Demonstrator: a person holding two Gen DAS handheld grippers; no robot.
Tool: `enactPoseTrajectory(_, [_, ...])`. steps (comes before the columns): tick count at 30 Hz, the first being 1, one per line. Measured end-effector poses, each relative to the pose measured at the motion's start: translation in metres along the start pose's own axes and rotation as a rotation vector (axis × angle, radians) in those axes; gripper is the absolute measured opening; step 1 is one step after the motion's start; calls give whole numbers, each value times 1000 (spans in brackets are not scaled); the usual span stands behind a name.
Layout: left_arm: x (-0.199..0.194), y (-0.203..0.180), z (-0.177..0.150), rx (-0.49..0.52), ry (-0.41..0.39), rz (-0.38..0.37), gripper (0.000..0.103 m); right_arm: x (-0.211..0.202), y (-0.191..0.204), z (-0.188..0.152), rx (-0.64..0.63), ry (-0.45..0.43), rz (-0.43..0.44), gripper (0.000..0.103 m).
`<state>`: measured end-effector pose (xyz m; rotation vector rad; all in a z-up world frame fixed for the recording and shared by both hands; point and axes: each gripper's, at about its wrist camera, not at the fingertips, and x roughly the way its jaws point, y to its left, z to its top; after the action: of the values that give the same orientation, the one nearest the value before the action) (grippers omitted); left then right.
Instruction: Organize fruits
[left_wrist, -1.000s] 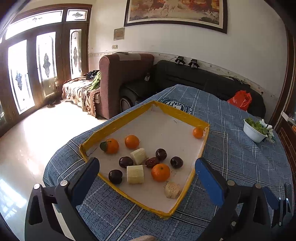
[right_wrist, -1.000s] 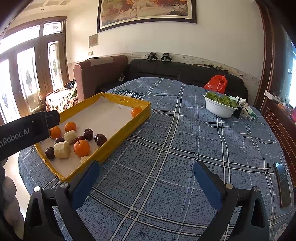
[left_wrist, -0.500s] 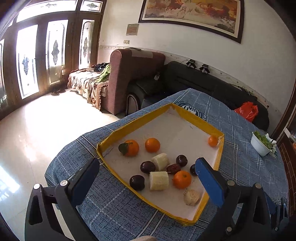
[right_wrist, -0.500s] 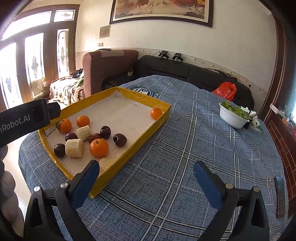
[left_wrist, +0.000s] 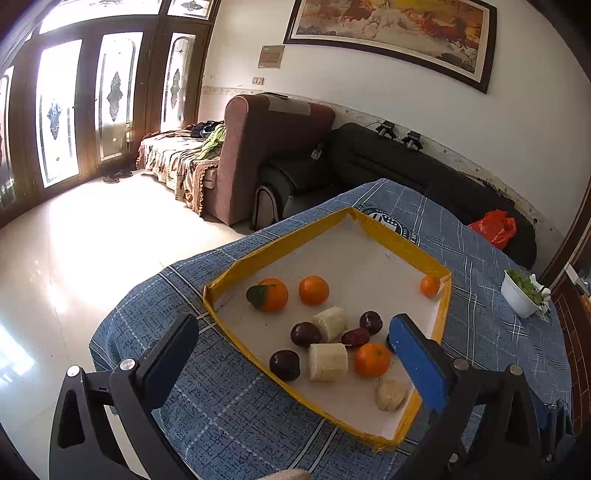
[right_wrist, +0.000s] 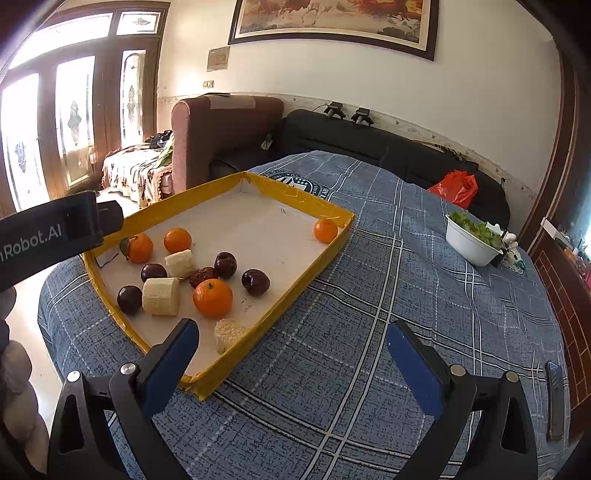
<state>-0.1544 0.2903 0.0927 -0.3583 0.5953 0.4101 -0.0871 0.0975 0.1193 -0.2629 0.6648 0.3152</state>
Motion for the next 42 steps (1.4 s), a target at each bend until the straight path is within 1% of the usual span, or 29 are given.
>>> enactPoseTrajectory(17, [-3, -10, -4, 16, 6, -9, 103, -1, -4, 0, 13, 2, 13, 103])
enactPoseTrajectory(42, [1, -14, -7, 19, 25, -22, 103, 2, -11, -5, 38, 11, 18, 103])
